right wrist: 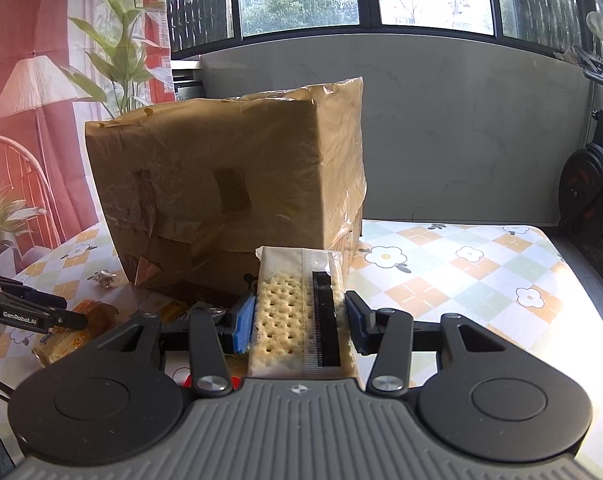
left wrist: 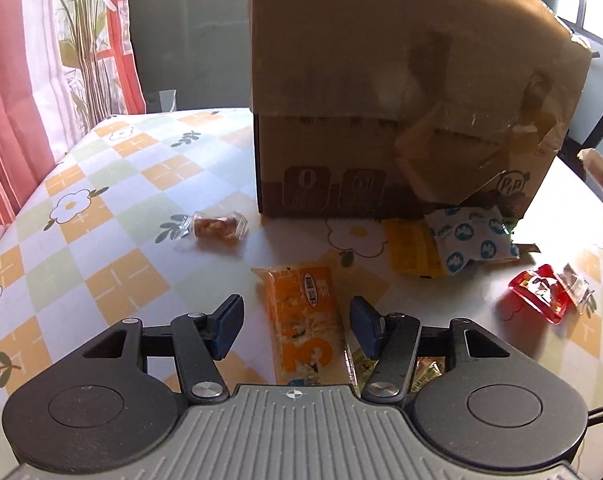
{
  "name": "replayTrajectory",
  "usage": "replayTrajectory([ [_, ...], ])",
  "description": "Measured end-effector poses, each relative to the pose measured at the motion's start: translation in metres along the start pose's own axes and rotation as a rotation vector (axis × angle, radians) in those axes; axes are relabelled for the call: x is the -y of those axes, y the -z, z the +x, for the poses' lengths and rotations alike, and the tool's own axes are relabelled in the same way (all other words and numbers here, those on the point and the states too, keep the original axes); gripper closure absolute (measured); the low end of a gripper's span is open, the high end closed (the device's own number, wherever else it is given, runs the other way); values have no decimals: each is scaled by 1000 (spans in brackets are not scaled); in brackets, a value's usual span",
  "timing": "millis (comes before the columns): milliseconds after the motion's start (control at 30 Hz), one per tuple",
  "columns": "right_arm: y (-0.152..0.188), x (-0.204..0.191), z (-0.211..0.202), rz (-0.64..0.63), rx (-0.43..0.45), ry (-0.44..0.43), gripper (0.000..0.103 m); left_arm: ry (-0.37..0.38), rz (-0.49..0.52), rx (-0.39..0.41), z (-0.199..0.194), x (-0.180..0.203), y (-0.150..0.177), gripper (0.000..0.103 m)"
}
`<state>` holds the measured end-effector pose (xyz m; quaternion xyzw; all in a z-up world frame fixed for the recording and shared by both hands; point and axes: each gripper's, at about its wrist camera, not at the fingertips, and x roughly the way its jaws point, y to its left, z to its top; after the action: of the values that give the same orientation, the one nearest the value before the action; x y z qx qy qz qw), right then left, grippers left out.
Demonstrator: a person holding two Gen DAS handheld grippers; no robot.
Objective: Organize snacks
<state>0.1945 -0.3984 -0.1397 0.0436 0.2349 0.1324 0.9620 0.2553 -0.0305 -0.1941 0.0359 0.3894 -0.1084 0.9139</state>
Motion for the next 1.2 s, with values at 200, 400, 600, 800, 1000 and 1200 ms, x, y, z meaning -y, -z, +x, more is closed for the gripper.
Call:
replayTrajectory([
  [200, 4, 5, -4, 13, -6, 5, 55, 14, 10, -3, 14, -7, 10, 41],
  [400, 5, 3, -2, 14, -11, -9, 55, -19, 37, 1, 17, -1, 14, 22],
  [600, 6, 1, -1, 9, -14, -19, 55, -21, 13, -20, 21, -7, 10, 8],
  [800, 7, 1, -2, 13, -18, -24, 55, -50, -15, -38, 27, -8, 7, 0],
  [1000, 7, 1, -3, 16, -19, -32, 55, -57, -24, -48, 28, -7, 5, 0],
  [1200, 7, -1, -4, 13, -15, -42, 54, 2, -61, -36, 16, -17, 0, 39],
])
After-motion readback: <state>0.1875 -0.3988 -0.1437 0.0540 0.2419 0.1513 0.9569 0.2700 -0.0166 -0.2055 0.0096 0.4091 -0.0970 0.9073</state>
